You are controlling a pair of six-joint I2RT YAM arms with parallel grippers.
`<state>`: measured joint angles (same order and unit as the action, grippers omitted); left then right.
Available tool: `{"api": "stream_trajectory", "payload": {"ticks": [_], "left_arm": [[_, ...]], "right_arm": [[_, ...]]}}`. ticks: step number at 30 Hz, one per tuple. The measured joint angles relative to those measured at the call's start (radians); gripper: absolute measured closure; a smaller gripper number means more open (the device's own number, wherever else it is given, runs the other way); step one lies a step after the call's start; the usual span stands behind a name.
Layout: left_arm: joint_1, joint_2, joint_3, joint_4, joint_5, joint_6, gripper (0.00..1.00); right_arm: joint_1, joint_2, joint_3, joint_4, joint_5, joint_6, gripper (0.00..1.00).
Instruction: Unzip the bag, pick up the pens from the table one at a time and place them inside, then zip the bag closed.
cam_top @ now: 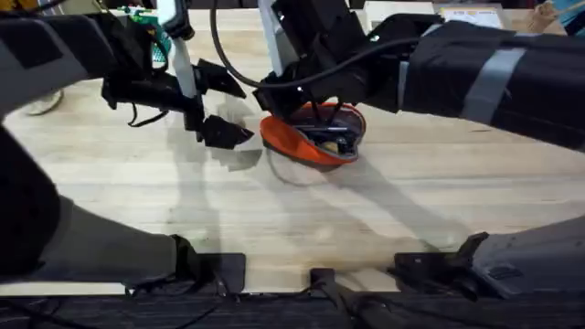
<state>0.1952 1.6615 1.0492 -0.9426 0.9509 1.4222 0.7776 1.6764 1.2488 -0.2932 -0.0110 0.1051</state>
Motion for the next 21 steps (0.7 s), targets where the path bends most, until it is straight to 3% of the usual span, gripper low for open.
{"api": "stream_trajectory", "payload": {"ticks": [5,6,18,19,21], "left_arm": [[-0.01,0.075,0.0,-0.001,0.031,0.0,0.007],[-0.01,0.107,0.0,0.007,0.064,0.0,0.007],[-0.01,0.157,0.0,0.018,0.16,-0.001,0.007],[-0.01,0.158,0.0,0.02,0.164,0.0,0.007],[-0.01,0.158,0.0,0.021,0.164,0.0,0.007]], "right_arm": [[0.0,-0.02,0.0,-0.003,0.0,0.0,0.972],[0.0,-0.049,0.0,0.0,0.0,0.0,0.972],[0.0,-0.082,0.001,-0.001,0.0,0.0,0.971],[0.0,-0.082,0.001,-0.001,0.0,0.003,0.939],[0.0,-0.082,0.001,-0.009,0.0,0.003,0.653]]}}
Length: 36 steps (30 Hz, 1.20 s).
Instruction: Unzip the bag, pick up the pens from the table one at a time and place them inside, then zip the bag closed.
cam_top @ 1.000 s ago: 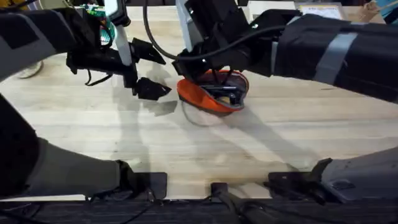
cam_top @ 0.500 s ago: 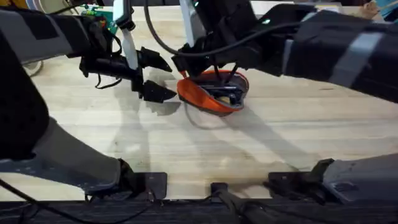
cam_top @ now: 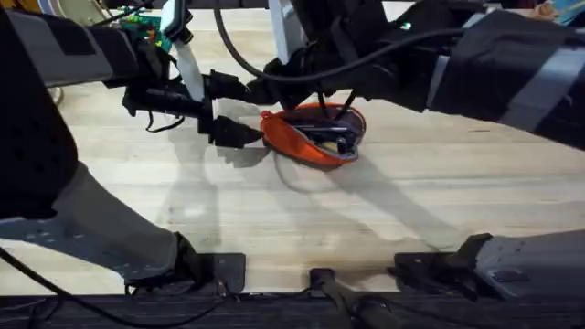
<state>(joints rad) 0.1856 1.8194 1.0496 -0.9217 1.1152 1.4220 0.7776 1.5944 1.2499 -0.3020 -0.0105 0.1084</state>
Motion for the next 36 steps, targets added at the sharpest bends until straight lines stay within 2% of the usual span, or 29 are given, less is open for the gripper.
{"api": "stream_trajectory", "payload": {"ticks": [1,2,3,9,12,18,23,32,33,36], "left_arm": [[0.0,0.0,0.0,0.001,0.0,0.0,0.007],[0.0,0.0,0.0,0.001,0.0,0.0,0.007],[0.0,0.0,0.0,0.001,-0.001,0.0,0.007],[0.0,0.0,0.002,-0.01,-0.024,0.0,0.006],[0.019,0.0,0.062,-0.097,-0.059,0.008,0.006],[0.079,0.0,0.193,-0.291,-0.069,0.14,0.006],[0.128,0.0,0.252,-0.393,-0.069,0.269,0.006],[0.213,0.0,0.257,-0.469,-0.072,0.419,0.004],[0.234,0.0,0.257,-0.496,-0.072,0.465,0.004],[0.235,0.0,0.257,-0.5,-0.072,0.495,0.004]], "right_arm": [[0.0,0.0,0.0,-0.005,0.0,0.0,0.528],[0.0,0.0,0.0,-0.035,0.0,0.0,0.087],[0.0,0.0,0.0,-0.048,0.0,-0.003,0.027],[0.0,0.0,0.0,-0.101,0.0,-0.004,0.005],[0.0,0.0,0.0,-0.102,0.003,-0.004,0.004],[0.0,0.0,0.0,-0.102,0.003,-0.004,0.004],[0.0,0.0,0.0,-0.099,0.003,-0.004,0.004],[0.0,0.0,0.0,-0.102,0.003,0.017,0.004],[0.0,0.0,0.0,-0.1,0.003,0.06,0.004],[0.0,0.001,0.0,-0.1,0.003,0.097,0.004]]}}
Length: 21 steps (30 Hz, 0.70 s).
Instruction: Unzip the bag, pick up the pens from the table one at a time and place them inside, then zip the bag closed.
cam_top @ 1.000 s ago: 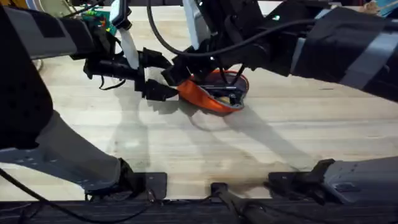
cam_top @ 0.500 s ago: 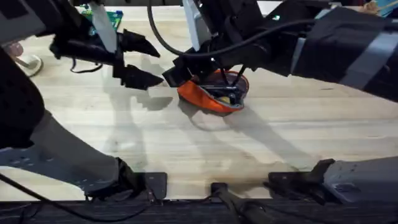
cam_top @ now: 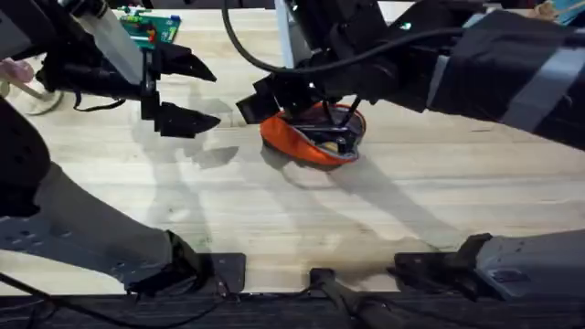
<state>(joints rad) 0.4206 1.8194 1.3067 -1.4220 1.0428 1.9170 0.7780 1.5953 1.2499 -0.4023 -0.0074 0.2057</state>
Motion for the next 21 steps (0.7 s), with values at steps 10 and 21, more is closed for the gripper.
{"api": "stream_trajectory", "payload": {"ticks": [10,21], "left_arm": [[0.0,0.0,0.0,0.0,0.0,0.014,0.005],[0.0,0.0,0.0,0.0,0.0,0.014,0.006]], "right_arm": [[0.014,0.086,0.0,0.019,-0.008,0.025,0.003],[0.014,0.141,0.0,0.1,-0.008,-0.004,0.003]]}}
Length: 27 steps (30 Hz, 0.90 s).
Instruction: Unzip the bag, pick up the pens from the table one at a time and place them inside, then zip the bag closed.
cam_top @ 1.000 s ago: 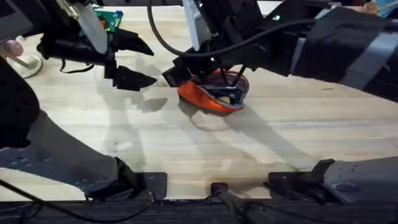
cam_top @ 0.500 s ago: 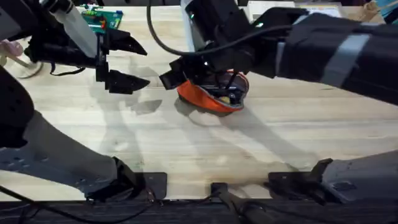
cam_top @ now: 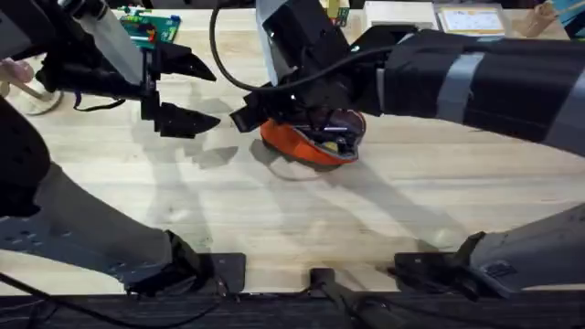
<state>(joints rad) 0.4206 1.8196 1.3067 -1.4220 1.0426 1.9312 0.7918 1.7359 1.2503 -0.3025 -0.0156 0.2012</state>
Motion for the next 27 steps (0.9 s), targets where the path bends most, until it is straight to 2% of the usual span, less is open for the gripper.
{"api": "stream_trajectory", "payload": {"ticks": [10,12,15,19,21,24,27], "left_arm": [[0.0,0.0,0.0,0.0,0.0,0.0,0.006],[0.0,0.0,0.0,0.0,0.0,0.0,0.006],[0.0,0.0,0.0,0.0,0.0,0.0,0.005],[0.0,0.0,0.0,0.0,0.0,0.0,0.005],[0.0,0.0,0.0,0.0,0.0,0.0,0.005],[0.0,0.0,0.0,0.0,0.0,0.0,0.005],[0.0,0.0,0.0,0.0,0.0,0.0,0.004]], "right_arm": [[0.0,0.046,0.0,-0.009,0.0,0.0,0.006],[0.0,0.046,0.0,-0.013,0.0,0.0,0.041],[0.0,0.046,0.0,-0.013,0.0,-0.002,0.195],[0.0,0.046,0.0,-0.013,0.0,-0.007,0.545],[0.0,0.046,0.0,-0.013,0.0,-0.008,0.655],[0.0,0.046,0.0,-0.012,-0.002,-0.008,0.763],[0.003,0.046,0.0,-0.012,-0.006,-0.008,0.827]]}}
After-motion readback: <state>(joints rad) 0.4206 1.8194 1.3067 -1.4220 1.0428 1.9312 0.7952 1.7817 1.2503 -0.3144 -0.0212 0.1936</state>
